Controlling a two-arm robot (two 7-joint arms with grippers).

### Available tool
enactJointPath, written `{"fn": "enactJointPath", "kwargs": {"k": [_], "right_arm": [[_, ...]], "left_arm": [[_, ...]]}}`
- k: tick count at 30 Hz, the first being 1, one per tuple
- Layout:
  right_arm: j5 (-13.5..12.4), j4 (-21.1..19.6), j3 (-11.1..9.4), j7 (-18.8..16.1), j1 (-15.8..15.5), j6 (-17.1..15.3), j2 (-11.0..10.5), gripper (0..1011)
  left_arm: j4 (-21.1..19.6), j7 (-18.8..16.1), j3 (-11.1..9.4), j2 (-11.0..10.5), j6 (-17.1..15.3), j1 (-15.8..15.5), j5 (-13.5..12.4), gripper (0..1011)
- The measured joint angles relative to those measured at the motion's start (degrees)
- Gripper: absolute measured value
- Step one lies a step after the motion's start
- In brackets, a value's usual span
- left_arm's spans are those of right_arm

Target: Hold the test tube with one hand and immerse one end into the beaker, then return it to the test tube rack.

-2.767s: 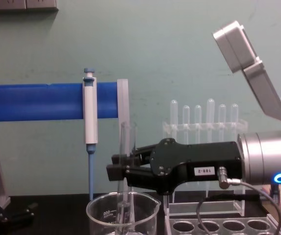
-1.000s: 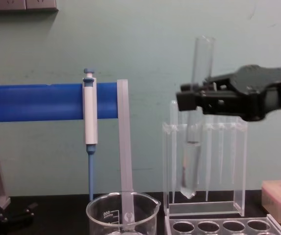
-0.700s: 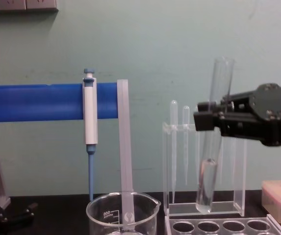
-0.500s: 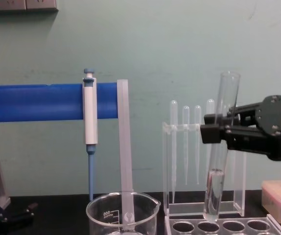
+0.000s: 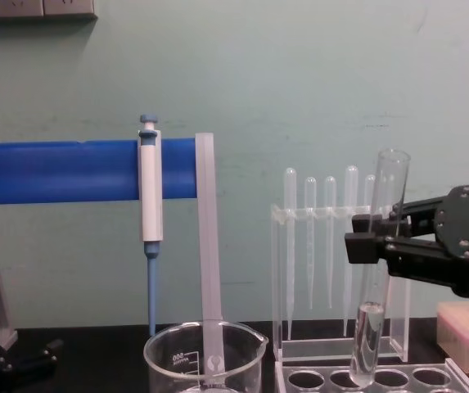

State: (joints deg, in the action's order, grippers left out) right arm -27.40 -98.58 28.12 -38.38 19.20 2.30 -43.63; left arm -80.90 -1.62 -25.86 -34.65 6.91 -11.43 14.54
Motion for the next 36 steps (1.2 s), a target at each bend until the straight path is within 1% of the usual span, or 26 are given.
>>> {"fn": "enactJointPath", "kwargs": {"k": [10,17,29,36], "right_arm": [[1.9,1.8,-0.7,0.1,-1.0,1.6,1.5,225],[3.1,4.0,-1.2,0.0,-1.3,3.5,3.2,226],[3.6,7.1,-1.6,-1.0,-0.8,5.3,5.5,225],[3.6,7.7,-1.7,-1.4,-1.0,5.7,6.0,225]], "left_arm": [[0.0,0.0,0.0,0.0,0.0,0.0,0.0,1000],[0.0,0.0,0.0,0.0,0.0,0.0,0.0,1000],[0.0,0.0,0.0,0.0,0.0,0.0,0.0,1000],[0.0,0.0,0.0,0.0,0.0,0.0,0.0,1000]]}}
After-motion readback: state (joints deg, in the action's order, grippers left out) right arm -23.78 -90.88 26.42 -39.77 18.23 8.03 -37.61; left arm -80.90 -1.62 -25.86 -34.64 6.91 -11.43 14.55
